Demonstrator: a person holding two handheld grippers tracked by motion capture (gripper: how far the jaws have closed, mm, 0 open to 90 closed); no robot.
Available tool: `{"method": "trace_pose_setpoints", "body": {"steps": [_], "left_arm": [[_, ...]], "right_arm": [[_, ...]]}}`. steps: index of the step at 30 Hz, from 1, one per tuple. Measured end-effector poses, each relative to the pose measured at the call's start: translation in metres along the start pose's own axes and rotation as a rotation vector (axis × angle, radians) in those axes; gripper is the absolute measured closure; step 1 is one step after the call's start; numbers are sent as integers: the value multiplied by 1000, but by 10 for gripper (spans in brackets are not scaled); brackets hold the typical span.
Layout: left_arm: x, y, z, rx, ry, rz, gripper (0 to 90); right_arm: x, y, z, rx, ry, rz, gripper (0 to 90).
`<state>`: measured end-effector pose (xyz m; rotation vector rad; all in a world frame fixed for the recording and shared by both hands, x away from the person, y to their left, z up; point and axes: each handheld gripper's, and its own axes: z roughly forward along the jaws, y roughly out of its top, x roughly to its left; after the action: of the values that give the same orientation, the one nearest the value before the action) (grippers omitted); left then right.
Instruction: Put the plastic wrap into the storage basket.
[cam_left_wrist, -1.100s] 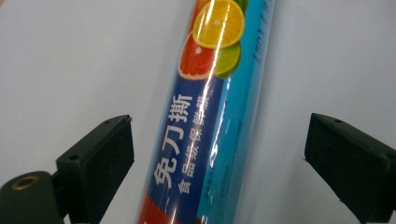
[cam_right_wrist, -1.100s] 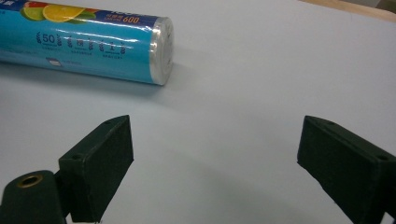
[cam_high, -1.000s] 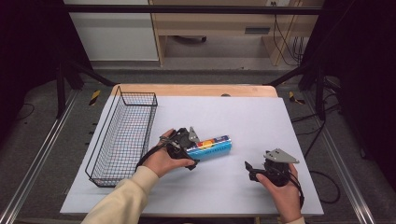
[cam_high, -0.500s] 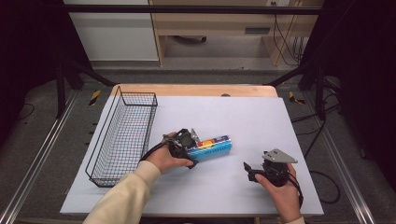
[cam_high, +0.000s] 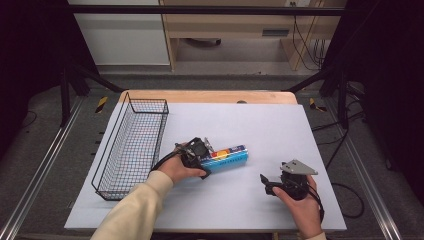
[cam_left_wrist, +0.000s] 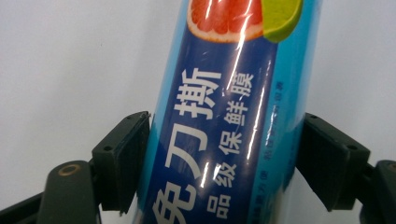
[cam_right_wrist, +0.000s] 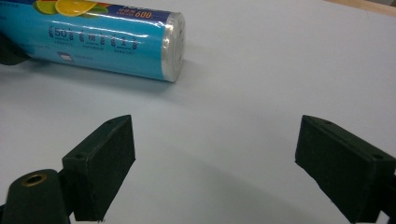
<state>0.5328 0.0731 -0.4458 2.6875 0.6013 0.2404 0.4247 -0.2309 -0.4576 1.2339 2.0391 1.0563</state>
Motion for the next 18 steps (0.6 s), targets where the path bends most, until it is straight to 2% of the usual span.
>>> {"method": "trace_pose_setpoints", "body": {"steps": [6,18], "left_arm": [[1,0,1,0,-5,-8,250],[0,2,3,20,2,7,259]], "right_arm": [[0,0,0,-2,0,-5,123],[0,0,1,-2,5,-11,123]]}}
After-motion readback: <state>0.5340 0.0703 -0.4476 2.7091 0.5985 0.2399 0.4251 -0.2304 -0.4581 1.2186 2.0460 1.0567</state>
